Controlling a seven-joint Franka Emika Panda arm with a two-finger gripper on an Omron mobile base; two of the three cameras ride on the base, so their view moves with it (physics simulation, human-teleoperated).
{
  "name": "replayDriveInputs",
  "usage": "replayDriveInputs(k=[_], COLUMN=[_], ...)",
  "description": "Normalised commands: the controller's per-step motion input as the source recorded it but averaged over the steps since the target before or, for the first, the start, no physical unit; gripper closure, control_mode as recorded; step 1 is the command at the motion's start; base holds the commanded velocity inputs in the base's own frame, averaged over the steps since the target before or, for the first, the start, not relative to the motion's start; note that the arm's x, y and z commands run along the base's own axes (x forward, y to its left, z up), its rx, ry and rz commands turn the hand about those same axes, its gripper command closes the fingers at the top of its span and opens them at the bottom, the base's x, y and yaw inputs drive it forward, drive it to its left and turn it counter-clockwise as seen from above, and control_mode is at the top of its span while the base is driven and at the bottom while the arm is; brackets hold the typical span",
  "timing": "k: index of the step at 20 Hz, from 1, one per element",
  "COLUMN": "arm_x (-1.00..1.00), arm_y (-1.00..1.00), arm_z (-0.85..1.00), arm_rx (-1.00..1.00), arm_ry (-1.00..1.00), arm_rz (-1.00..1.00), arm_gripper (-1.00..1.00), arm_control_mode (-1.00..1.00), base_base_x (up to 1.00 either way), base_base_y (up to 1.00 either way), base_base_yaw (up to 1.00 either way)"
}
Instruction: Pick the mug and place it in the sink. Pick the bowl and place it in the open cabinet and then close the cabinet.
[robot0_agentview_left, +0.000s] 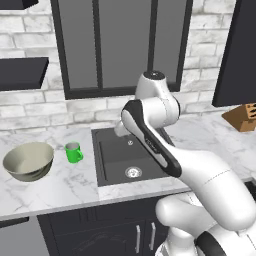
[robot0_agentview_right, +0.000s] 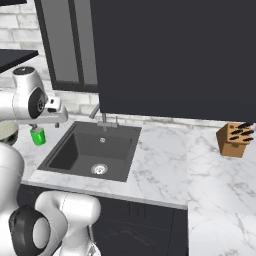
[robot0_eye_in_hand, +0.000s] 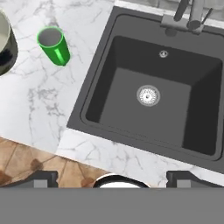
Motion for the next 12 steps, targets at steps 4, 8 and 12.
replayDriveInputs(k=[4, 8, 12], arm_x=[0.0, 0.0, 0.0], arm_y=[0.53, 0.31, 0.33], arm_z=[-0.31, -0.26, -0.44], arm_rx=[0.01, 0.05, 0.1], arm_ry=[0.11, 0.1, 0.0], arm_rz=[0.12, 0.12, 0.09], arm_gripper=[-1.0, -1.0, -1.0], arm_control_mode=[-1.0, -1.0, -1.0], base_base_x=[0.0, 0.0, 0.0], base_base_y=[0.0, 0.0, 0.0], base_base_yaw=[0.0, 0.0, 0.0])
